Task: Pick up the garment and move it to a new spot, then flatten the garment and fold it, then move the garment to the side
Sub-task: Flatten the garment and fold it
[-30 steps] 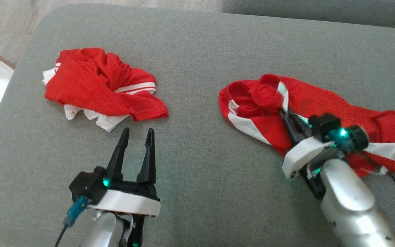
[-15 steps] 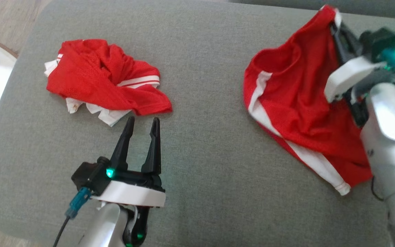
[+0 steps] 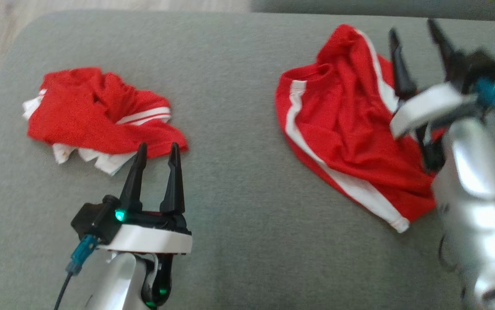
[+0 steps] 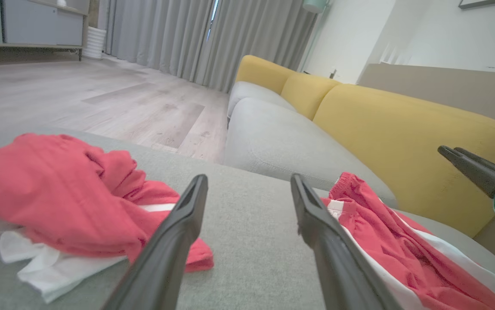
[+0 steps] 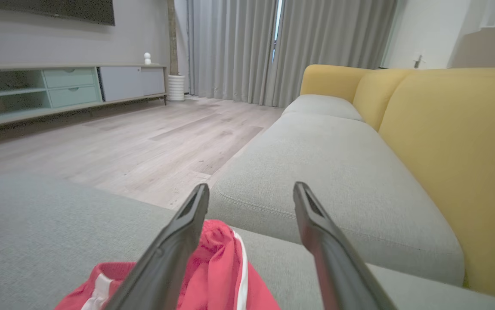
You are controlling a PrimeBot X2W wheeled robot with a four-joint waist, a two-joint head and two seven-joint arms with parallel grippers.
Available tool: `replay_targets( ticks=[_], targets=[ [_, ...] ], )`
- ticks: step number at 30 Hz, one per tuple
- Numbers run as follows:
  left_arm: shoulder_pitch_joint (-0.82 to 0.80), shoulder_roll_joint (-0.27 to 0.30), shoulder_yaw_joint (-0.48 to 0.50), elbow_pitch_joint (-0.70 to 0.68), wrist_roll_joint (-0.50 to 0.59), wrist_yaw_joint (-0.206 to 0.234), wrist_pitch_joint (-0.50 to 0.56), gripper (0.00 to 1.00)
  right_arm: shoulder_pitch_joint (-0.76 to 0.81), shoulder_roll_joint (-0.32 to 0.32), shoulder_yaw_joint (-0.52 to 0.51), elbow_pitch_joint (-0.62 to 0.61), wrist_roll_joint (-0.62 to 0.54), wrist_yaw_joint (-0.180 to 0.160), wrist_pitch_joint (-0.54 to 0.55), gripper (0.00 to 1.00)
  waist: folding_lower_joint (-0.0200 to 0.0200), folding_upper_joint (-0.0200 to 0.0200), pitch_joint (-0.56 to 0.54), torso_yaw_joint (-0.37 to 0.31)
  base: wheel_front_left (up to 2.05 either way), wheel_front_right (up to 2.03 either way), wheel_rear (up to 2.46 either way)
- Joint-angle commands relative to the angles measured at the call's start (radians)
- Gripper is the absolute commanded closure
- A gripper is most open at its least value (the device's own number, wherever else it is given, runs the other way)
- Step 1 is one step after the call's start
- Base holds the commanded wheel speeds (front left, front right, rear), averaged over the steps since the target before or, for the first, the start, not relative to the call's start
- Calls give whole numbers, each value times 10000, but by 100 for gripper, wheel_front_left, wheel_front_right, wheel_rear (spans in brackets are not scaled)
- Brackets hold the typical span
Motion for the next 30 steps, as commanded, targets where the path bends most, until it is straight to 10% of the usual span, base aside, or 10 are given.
replay_targets(
  ticks=[1, 10, 30],
  targets=[
    [-79, 22, 452, -330, 140, -55, -92, 0, 754, 335, -9, -969, 163, -7, -105, 0, 0, 0, -398, -526, 0, 0, 0],
    [283, 22, 876, -401, 346, -150, -92, 0, 4455, 865, -203, -4072, 520, -7, -109, 0, 0, 0, -1183, -1578, 0, 0, 0],
    [635, 22, 1255, -262, 549, -280, -92, 0, 7027, 907, 72, -5117, 1562, -7, -110, 0, 0, 0, -1465, -2406, 0, 0, 0]
  ],
)
